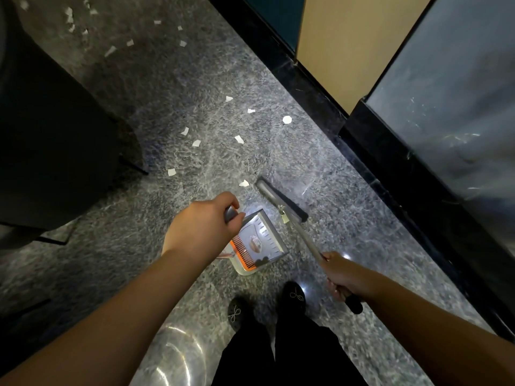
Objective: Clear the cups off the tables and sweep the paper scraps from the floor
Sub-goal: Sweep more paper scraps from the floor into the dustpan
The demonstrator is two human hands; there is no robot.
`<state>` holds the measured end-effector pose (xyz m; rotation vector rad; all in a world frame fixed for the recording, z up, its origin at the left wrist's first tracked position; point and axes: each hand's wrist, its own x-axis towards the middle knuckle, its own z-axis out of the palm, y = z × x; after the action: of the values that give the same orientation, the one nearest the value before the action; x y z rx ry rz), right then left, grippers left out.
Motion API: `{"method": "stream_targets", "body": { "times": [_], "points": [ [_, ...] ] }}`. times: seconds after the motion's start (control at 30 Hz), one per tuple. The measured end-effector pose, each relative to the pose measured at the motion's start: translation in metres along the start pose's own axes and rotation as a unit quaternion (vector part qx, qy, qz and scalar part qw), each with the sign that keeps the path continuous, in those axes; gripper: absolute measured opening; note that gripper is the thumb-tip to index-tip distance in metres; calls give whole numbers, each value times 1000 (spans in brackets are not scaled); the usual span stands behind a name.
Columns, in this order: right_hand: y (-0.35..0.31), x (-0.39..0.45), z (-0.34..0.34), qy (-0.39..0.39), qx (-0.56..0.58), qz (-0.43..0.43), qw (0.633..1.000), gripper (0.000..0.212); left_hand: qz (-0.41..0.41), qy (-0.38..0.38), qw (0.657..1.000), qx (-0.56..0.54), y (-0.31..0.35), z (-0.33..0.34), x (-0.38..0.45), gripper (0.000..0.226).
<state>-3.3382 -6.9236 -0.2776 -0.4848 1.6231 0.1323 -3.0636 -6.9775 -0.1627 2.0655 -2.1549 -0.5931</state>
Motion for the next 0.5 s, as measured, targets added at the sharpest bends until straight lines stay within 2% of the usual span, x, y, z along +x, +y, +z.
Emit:
{"method": "stream_targets", "body": {
  "times": [0.13, 0.27, 0.4, 0.5],
  "points": [
    [11, -20, 12, -46, 21, -5, 999, 24, 4, 1, 1000, 5, 0, 1, -3, 15],
    [17, -38, 15, -111, 56, 16, 992, 15, 12, 2, 1000, 1, -2, 3, -9, 15],
    [22, -58, 25, -71, 19, -29, 997, 29, 6, -7, 1000, -6, -8, 2, -18, 17],
    [20, -73, 34, -63, 31, -45, 997, 30, 7, -11, 1000, -12, -14, 1, -27, 20]
  ]
}}
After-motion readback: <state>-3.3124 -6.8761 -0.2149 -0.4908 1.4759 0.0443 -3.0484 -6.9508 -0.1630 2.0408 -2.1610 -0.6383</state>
